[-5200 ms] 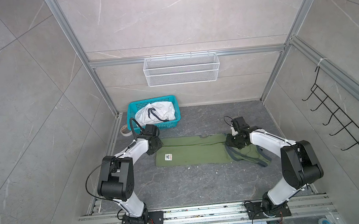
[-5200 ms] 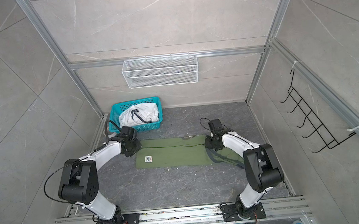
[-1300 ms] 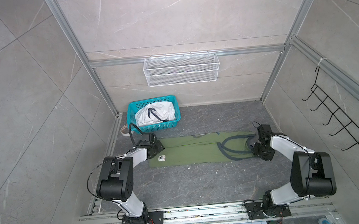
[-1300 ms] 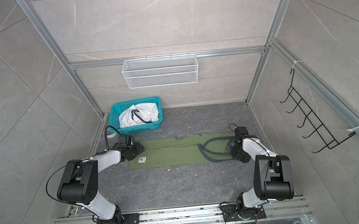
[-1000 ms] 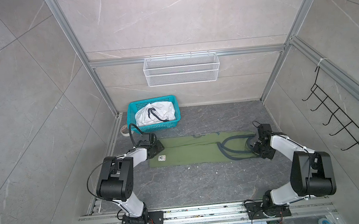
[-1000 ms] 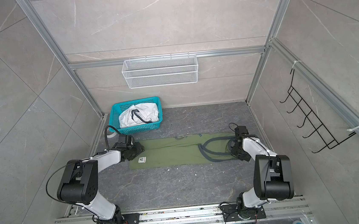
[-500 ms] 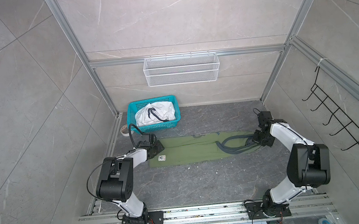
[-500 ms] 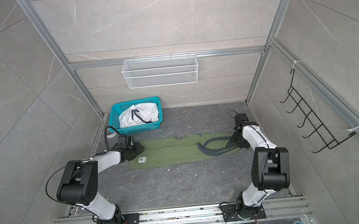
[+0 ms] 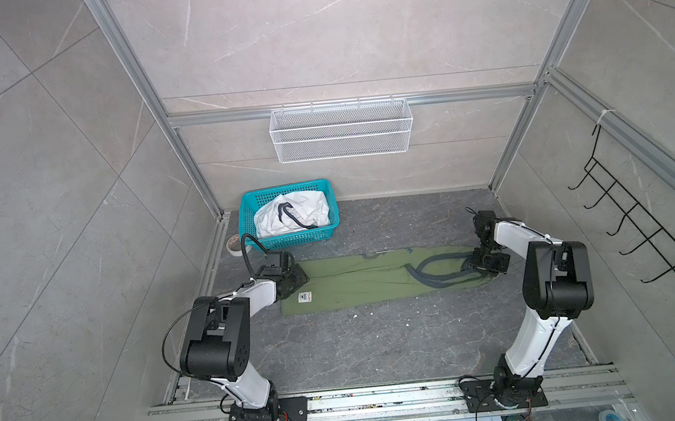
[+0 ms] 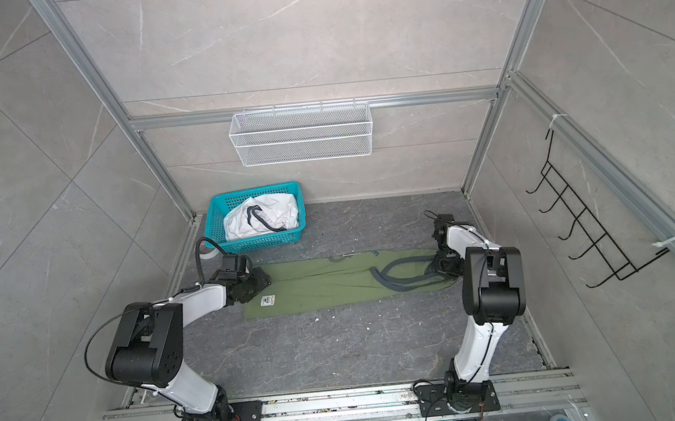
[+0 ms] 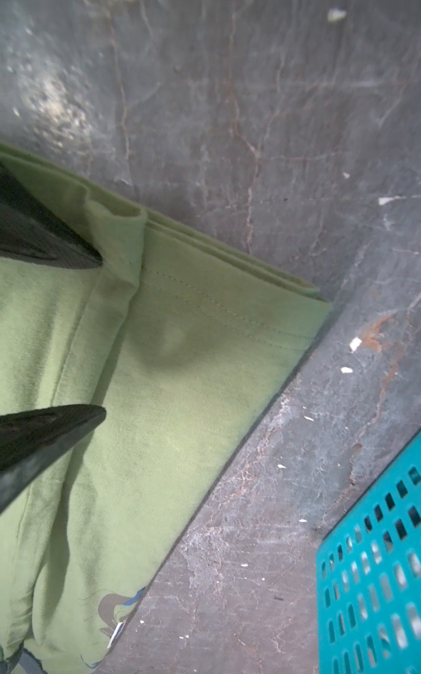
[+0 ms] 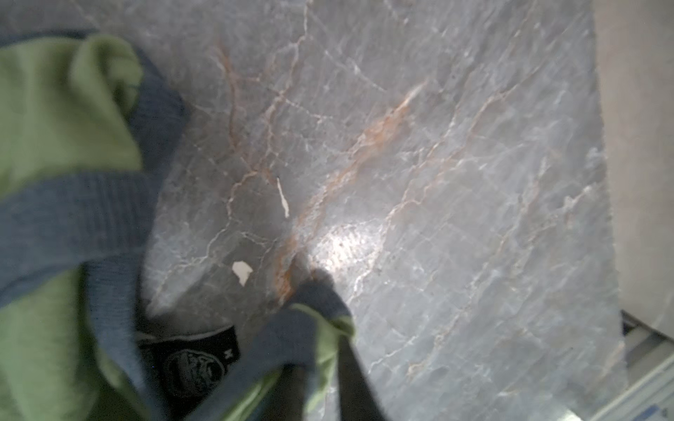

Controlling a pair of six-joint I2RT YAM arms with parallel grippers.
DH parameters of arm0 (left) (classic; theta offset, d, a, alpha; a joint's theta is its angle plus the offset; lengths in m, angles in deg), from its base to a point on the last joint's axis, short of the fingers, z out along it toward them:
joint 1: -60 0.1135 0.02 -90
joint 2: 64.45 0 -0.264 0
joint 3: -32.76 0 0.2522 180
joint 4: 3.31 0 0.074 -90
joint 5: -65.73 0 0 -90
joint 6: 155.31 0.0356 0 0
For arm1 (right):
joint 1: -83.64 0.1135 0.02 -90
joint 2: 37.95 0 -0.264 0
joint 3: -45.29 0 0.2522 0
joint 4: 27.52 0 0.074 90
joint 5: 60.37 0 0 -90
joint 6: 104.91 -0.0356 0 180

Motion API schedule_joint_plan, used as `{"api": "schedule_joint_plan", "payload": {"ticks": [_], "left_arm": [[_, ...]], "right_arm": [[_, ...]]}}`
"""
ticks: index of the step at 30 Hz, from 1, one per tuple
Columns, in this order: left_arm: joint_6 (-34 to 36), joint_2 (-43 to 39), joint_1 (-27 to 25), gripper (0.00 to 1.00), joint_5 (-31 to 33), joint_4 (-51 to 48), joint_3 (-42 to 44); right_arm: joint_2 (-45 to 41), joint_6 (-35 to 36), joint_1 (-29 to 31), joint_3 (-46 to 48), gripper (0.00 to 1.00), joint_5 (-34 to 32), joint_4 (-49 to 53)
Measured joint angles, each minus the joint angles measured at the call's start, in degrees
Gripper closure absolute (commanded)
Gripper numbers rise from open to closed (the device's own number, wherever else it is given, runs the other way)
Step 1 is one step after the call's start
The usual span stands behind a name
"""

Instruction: Fold and stack the tank tops

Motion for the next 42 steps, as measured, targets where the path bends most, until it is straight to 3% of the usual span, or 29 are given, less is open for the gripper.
{"api": "schedule_joint_plan", "payload": {"ticks": [3,8,14,18,23,29,38,42], "left_arm": [[0.1,-1.6,0.0,0.28,0.0,-3.5,-0.3],[1.0,-6.7,-1.9,0.23,2.1,-11.3,-2.6],[1.9,-14.4,-9.4,0.23,6.6,-17.8,-6.0],[2.1,-13.6,-16.1,0.24,8.0,-20.0,-8.5],[1.9,-6.9,-23.1,0.27,6.7,-18.6,-11.2],[1.7,0.1,-23.0,0.26,5.9,-17.2,-11.2],[1.7,3.7,-17.5,0.26,6.4,-14.6,-9.7],[1.7,3.7,-15.4,0.26,7.3,-13.7,-8.4]], "right_arm": [[-3.1,0.3,1.5,2.3,0.57,-0.5,-0.1],[-12.9,0.5,5.9,4.4,0.50,-1.4,1.1],[-21.1,0.7,11.1,5.0,0.49,-2.4,1.7],[-22.0,1.3,12.3,8.0,0.52,3.1,-0.3],[-18.4,1.3,19.9,9.4,0.55,14.9,-6.4],[-7.7,0.6,25.9,7.7,0.58,21.5,-12.0],[3.1,0.0,26.0,-0.9,0.63,18.3,-11.7],[5.8,0.7,26.0,-4.9,0.51,13.9,-11.1]]}}
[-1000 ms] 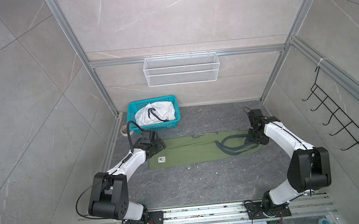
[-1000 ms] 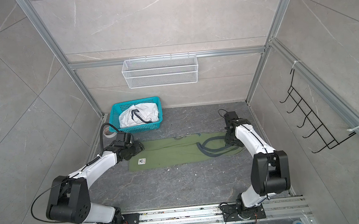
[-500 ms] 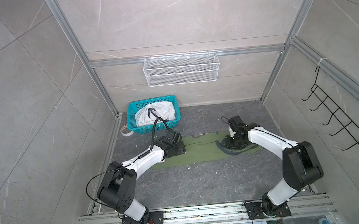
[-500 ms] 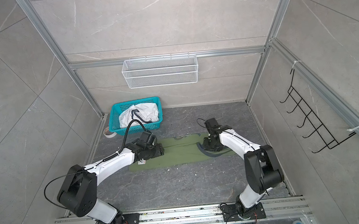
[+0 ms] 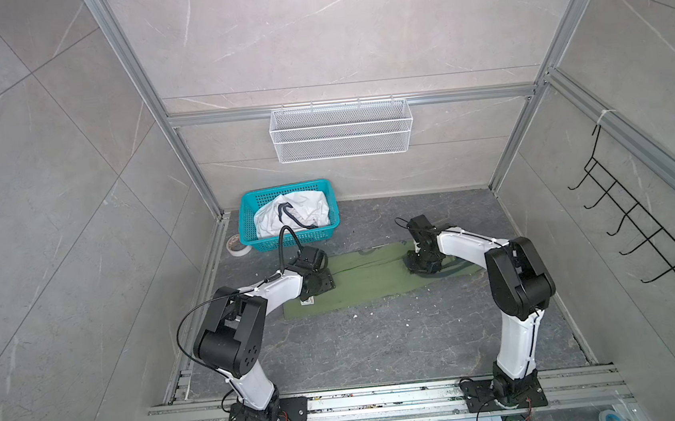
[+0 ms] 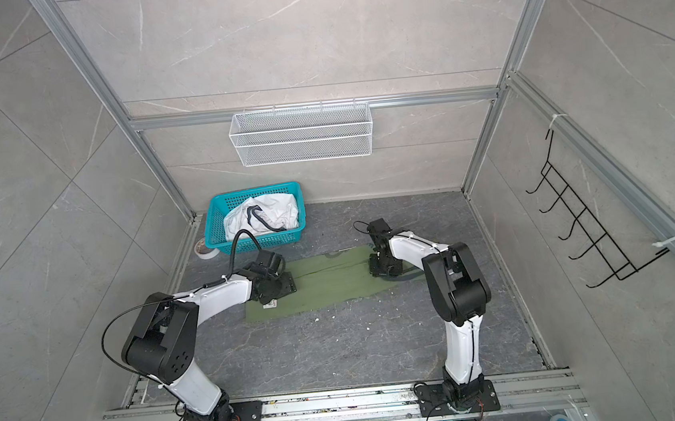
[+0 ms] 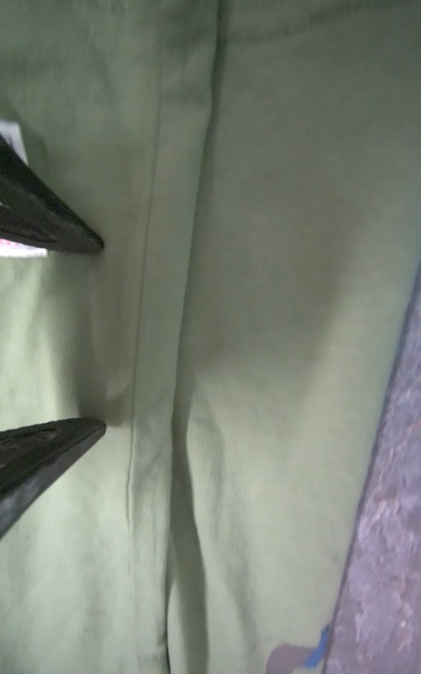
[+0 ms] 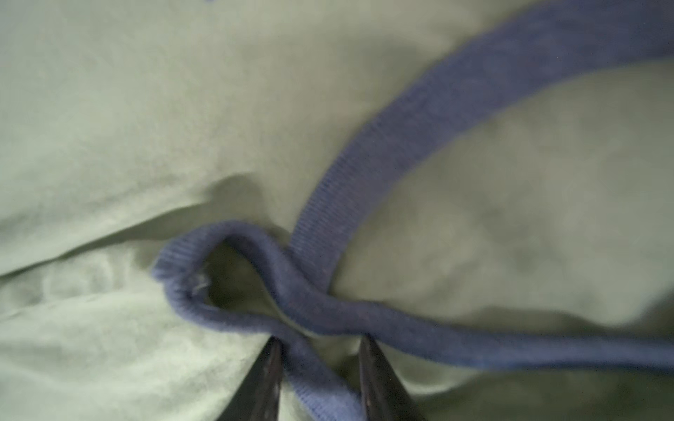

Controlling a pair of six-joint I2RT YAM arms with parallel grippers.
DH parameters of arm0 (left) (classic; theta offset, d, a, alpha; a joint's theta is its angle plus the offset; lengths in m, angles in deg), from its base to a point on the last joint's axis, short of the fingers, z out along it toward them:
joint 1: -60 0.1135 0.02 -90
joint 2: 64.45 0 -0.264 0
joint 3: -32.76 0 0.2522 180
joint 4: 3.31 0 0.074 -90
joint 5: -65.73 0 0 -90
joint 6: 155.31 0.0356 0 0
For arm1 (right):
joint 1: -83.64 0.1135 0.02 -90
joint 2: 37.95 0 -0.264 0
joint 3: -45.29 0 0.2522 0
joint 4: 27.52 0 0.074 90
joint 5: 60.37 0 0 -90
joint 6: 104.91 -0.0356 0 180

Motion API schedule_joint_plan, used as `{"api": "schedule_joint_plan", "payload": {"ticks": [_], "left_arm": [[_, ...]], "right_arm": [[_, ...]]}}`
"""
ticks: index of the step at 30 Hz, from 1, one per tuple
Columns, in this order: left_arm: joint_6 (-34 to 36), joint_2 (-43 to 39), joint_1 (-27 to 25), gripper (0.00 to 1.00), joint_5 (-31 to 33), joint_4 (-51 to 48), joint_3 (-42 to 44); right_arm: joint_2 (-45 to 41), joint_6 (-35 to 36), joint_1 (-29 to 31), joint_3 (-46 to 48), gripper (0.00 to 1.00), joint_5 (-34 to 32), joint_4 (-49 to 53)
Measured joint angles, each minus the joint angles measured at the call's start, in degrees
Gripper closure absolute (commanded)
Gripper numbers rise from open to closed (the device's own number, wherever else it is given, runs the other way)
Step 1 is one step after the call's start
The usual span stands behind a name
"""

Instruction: Fold and stack the tank tops

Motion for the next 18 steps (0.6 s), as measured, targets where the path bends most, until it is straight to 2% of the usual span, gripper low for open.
{"api": "schedule_joint_plan", "payload": {"ticks": [3,9,16,17,18], "left_arm": [[0.0,0.0,0.3,0.26,0.1,0.9,0.3],[0.0,-1.0,-0.2,0.26,-0.3,1.9,1.6],[0.0,-7.6,-1.7,0.24,-0.4,-3.1,4.6],[0.1,-9.1,-1.7,0.24,-0.4,-4.1,4.6],[0.2,-10.9,-1.7,0.23,-0.4,-5.0,4.5]], "right_arm": [[1.2,0.6,0.0,-1.8,0.44,-2.8,1.2],[0.7,1.5,-1.7,-1.6,0.37,-4.2,1.6],[-5.4,3.5,-6.1,-0.5,0.27,-8.0,3.0],[-7.0,3.7,-6.1,0.0,0.23,-7.9,3.0],[-9.1,3.9,-6.0,0.7,0.13,-7.6,3.0]]}}
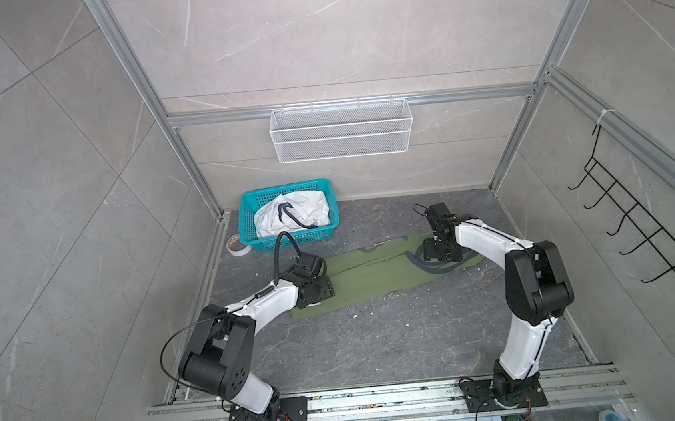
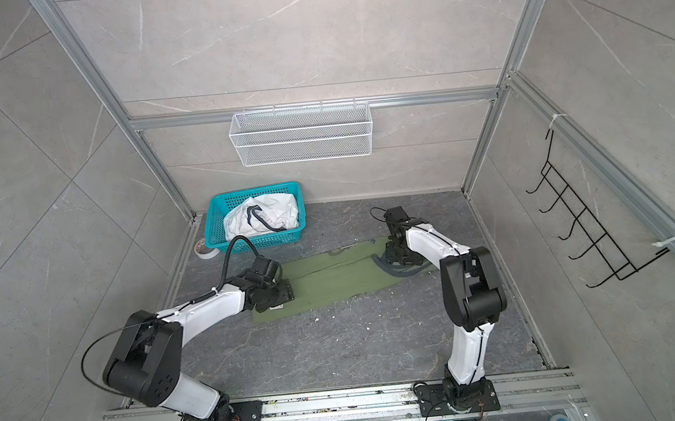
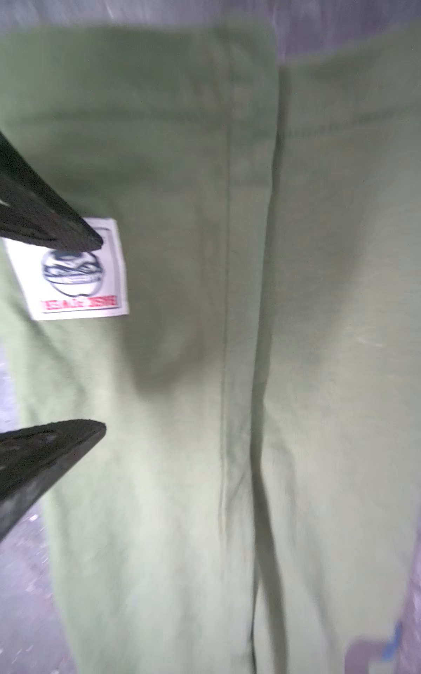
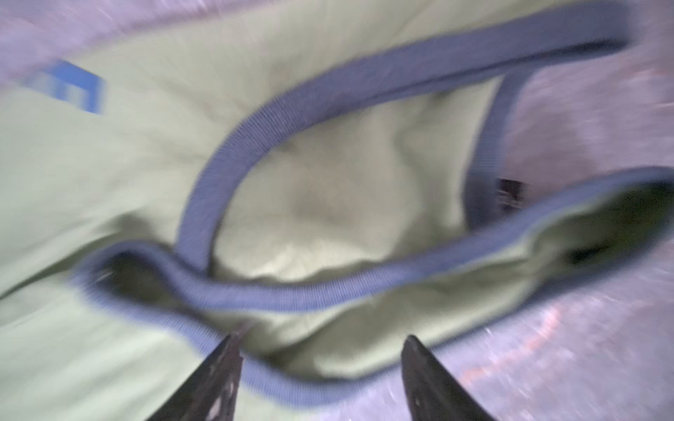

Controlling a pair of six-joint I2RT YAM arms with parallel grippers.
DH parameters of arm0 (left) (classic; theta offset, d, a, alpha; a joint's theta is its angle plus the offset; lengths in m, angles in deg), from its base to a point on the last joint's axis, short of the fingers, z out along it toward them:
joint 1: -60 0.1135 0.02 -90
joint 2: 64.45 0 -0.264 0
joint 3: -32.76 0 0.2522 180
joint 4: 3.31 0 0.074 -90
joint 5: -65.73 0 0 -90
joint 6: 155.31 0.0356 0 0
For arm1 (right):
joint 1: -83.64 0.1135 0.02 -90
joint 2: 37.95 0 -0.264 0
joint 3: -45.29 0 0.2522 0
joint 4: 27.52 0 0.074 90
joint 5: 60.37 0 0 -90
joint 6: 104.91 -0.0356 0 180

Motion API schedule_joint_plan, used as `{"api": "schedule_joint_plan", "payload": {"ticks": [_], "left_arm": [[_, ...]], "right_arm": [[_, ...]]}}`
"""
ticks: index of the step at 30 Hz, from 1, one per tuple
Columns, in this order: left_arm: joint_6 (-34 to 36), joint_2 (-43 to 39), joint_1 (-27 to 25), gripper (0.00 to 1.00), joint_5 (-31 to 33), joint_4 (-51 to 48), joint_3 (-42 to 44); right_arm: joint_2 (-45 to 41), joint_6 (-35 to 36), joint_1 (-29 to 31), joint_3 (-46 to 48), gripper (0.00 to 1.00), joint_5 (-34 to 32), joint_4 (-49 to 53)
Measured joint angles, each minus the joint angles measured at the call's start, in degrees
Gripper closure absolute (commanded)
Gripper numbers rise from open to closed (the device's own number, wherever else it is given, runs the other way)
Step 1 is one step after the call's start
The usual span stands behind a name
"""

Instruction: Fold and stack the tank tops

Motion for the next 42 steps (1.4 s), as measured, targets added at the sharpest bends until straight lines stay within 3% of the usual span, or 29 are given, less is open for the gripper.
{"api": "schedule_joint_plan", "payload": {"ticks": [4,9,16,25,31,37,42], "left_arm": [[1.1,-3.9,0.2,0.22,0.5,-4.2,-3.0],[3.5,-0.3,3.8,0.22,0.5,-5.0,-7.0],[6.2,8.6,8.1,0.23,0.0,-4.9,-8.6],[7.5,10.7,6.5,0.24,0.4,-3.3,-5.9],[5.3,3.6,-0.2,0.24,1.9,0.2,3.0],[-4.2,-3.8,-16.2,0.24,5.0,-0.2,10.2],[-13.3,-2.9,-29.9,0.24,8.6,-1.7,9.6]], "right_arm": [[-9.5,-0.3,2.0,4.8,0.09,2.6,-0.9],[-14.1,-3.5,7.1,11.3,0.09,8.6,-5.0],[-5.4,-7.5,11.3,12.9,0.11,15.0,-10.4],[4.7,-7.4,7.5,5.8,0.16,14.9,-9.9],[7.4,-6.7,3.5,2.1,0.17,15.5,-8.7],[11.9,-4.3,1.4,-4.8,0.16,12.9,-4.1],[16.2,-2.3,1.1,-11.4,0.15,9.8,-0.8]]}}
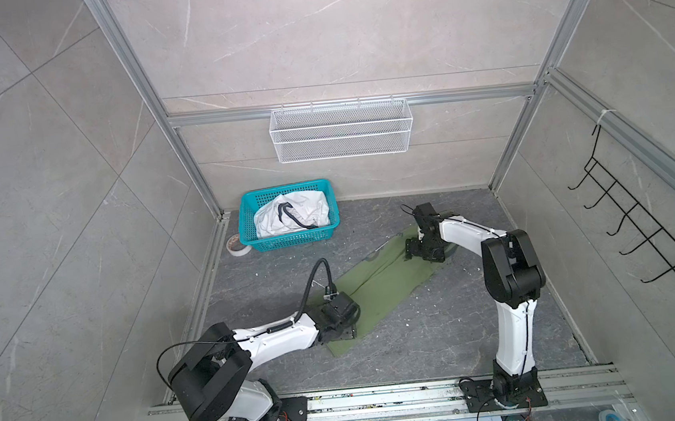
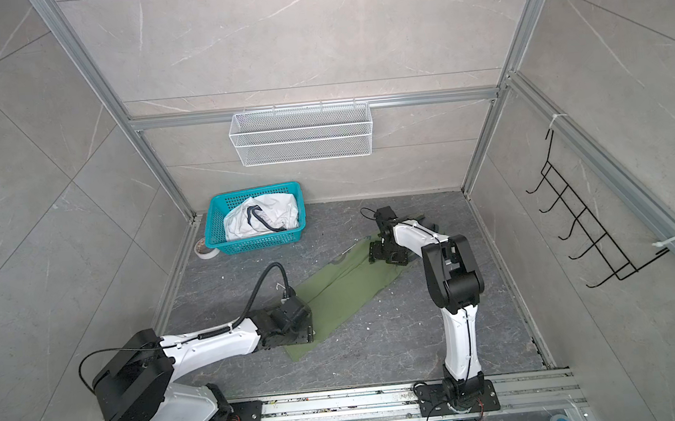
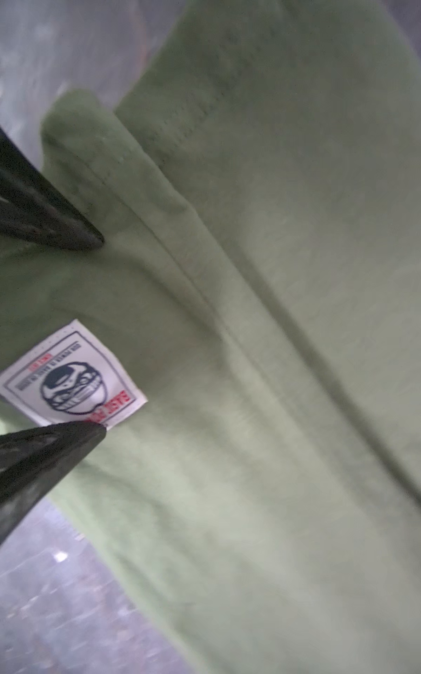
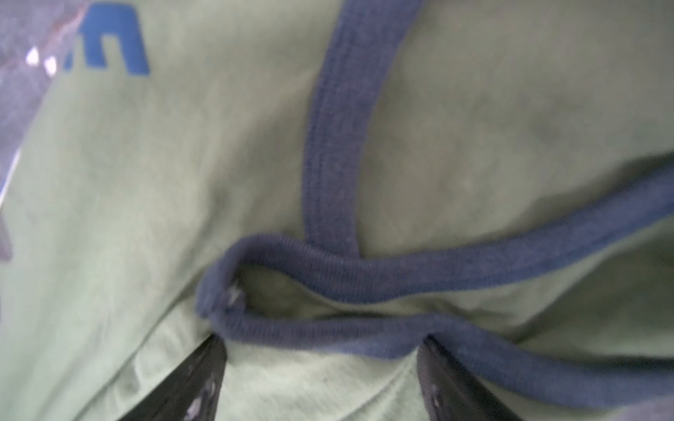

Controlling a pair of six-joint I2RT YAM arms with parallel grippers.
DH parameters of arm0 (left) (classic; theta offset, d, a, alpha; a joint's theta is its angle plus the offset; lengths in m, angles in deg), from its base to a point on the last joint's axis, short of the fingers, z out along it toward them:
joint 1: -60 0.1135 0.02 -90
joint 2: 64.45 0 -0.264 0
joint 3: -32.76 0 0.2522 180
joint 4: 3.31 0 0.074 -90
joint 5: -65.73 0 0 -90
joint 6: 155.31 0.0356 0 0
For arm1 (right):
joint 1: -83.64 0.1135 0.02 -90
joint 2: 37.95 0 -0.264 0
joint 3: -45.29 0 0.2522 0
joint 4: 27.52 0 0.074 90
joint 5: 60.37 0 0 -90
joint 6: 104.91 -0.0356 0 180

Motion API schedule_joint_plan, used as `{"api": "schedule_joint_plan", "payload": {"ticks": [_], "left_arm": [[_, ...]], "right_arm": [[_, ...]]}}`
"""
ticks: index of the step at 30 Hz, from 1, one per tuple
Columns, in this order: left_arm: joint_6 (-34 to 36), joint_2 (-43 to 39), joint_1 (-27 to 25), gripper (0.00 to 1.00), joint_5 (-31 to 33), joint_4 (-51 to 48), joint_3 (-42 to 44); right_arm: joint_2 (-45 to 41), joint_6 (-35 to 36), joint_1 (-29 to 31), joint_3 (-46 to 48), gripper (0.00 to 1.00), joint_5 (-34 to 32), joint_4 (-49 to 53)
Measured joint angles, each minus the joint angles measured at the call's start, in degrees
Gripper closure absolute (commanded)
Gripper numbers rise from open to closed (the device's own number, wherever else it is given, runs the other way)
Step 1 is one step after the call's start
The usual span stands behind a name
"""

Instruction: Fold and stack the tank tops

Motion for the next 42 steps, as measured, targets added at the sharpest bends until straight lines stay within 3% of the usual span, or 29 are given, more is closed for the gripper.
{"api": "schedule_joint_plan", "payload": {"ticks": [5,9,12,16,19,22,28,42], "left_arm": [[-4.6,5.3,-11.4,0.23,0.7,-4.1,-6.6],[-5.2,6.3,-15.3,0.22,1.0,-10.9,-12.3],[-3.7,4.1,-13.3,0.22,2.1,-12.3,-13.6],[0.7,1.4,-6.1,0.22,1.9,-12.0,-13.7],[4.6,3.1,-0.7,0.22,1.4,-11.1,-13.7],[7.4,7.1,1.4,0.23,0.6,-10.7,-14.4],[9.4,12.6,0.9,0.24,-1.1,-10.0,-14.8],[1.9,12.5,-10.0,0.24,0.8,-5.9,-13.2]], "right_arm": [[0.9,1.5,-0.2,-2.2,0.13,-2.8,1.5],[-1.9,1.9,-0.3,0.0,0.12,-4.0,1.5],[-8.8,1.6,0.0,6.1,0.12,-3.9,0.5],[-18.1,0.2,1.8,14.4,0.11,-2.8,-1.9],[-20.2,-0.9,3.3,18.3,0.11,-1.7,-3.7],[-18.0,-1.4,3.5,18.9,0.11,-1.7,-4.1],[-8.1,-1.4,3.4,12.9,0.11,-2.9,-2.6],[6.7,1.5,4.3,-10.3,0.13,-3.0,6.2]]}}
